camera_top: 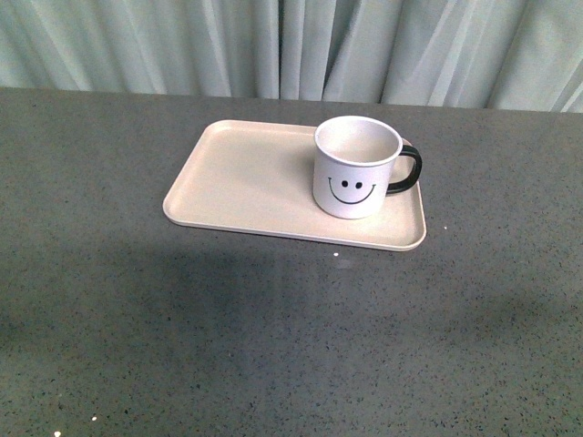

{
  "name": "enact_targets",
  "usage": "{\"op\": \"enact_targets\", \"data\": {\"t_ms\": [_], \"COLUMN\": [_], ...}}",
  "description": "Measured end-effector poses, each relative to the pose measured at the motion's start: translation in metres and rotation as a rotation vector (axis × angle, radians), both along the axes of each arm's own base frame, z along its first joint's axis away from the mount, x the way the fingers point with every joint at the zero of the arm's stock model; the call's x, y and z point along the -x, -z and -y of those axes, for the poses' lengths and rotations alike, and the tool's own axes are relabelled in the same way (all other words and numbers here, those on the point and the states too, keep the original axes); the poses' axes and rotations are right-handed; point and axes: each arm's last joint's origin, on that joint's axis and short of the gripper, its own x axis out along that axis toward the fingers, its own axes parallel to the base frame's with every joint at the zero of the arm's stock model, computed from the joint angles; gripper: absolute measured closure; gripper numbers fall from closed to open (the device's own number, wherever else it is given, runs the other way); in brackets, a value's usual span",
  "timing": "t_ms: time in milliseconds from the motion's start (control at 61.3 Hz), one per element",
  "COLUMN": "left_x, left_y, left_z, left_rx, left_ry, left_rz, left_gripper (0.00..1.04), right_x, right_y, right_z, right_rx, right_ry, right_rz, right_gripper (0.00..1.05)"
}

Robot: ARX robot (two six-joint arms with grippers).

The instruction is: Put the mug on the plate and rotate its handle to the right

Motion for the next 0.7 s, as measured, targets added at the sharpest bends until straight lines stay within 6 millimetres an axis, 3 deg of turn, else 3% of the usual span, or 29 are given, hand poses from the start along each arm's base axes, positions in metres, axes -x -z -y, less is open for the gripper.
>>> {"op": "enact_targets", "data": {"t_ms": [489, 702], "left_x": [0.000, 0.000], "left_y": [0.000, 0.000], "left_z": [0.000, 0.000], "left_rx": [0.000, 0.000], "left_ry": [0.000, 0.000], "left_rz": [0.000, 0.000], "left_gripper": [0.09, 0.09], "right_x": [0.017, 0.017], "right_y": [0.003, 0.003], "right_z": [0.000, 0.000], "right_rx": [0.001, 0.000], "right_ry": [0.000, 0.000], "right_rz": [-0.005, -0.004], "right_gripper": [1.02, 0.62]}}
